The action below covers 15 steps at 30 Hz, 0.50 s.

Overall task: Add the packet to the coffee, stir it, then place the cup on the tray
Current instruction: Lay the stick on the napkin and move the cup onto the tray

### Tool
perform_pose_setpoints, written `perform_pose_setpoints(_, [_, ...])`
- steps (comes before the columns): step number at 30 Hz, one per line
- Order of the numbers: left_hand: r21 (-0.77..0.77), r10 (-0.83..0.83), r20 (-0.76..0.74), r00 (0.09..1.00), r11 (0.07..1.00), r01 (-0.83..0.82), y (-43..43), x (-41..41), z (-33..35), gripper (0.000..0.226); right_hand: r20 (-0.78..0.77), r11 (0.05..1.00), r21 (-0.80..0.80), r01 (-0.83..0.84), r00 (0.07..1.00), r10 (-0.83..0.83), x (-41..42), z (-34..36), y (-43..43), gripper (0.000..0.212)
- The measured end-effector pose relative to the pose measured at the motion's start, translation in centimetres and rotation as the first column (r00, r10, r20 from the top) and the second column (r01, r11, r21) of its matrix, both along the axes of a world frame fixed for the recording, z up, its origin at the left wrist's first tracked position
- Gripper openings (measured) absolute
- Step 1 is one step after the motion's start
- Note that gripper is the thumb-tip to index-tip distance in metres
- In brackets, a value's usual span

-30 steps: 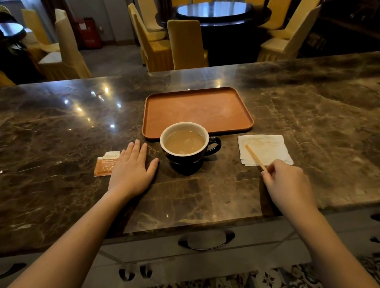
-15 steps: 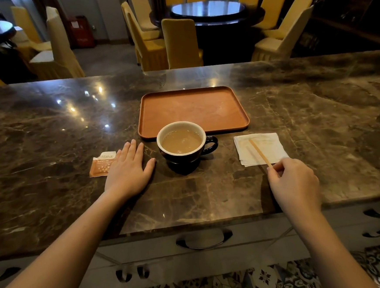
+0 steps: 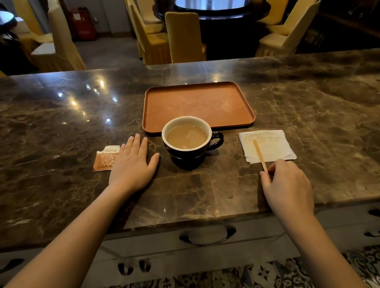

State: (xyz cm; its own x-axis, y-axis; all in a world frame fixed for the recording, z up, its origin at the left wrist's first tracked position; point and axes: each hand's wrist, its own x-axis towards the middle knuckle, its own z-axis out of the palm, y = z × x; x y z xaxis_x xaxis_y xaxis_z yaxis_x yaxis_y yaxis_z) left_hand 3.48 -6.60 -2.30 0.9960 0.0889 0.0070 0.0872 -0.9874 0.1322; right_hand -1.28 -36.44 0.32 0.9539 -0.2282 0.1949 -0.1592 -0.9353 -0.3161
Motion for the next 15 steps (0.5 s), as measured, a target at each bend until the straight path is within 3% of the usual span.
perform_pose_setpoints(4, [-0.010, -0.007, 0.012, 1.000, 1.000, 0.007, -0.1, -0.2, 0.0, 0.067, 0.057, 0.993, -0.010, -0.120, 0.991, 0.120, 0.0, 0.4, 0.0, 0.030])
perform_pose_setpoints(9, [-0.007, -0.003, 0.011, 1.000, 1.000, 0.003, -0.1, -0.3, 0.2, 0.067, 0.164, 0.910, 0.109, -0.400, 0.910, 0.381, 2.5, 2.2, 1.3, 0.041])
perform_pose_setpoints(12, [-0.009, -0.004, 0.004, 1.000, 1.000, 0.004, -0.2, -0.3, 0.3, 0.067, 0.091, 0.842, 0.229, -0.488, 0.872, 0.480, 5.3, 3.4, 2.8, 0.045])
perform_pose_setpoints(15, [-0.011, -0.004, 0.002, 1.000, 1.000, 0.004, -0.2, -0.2, 0.4, 0.067, -0.019, 0.741, 0.395, -0.543, 0.801, 0.598, 7.4, 3.8, 4.1, 0.034])
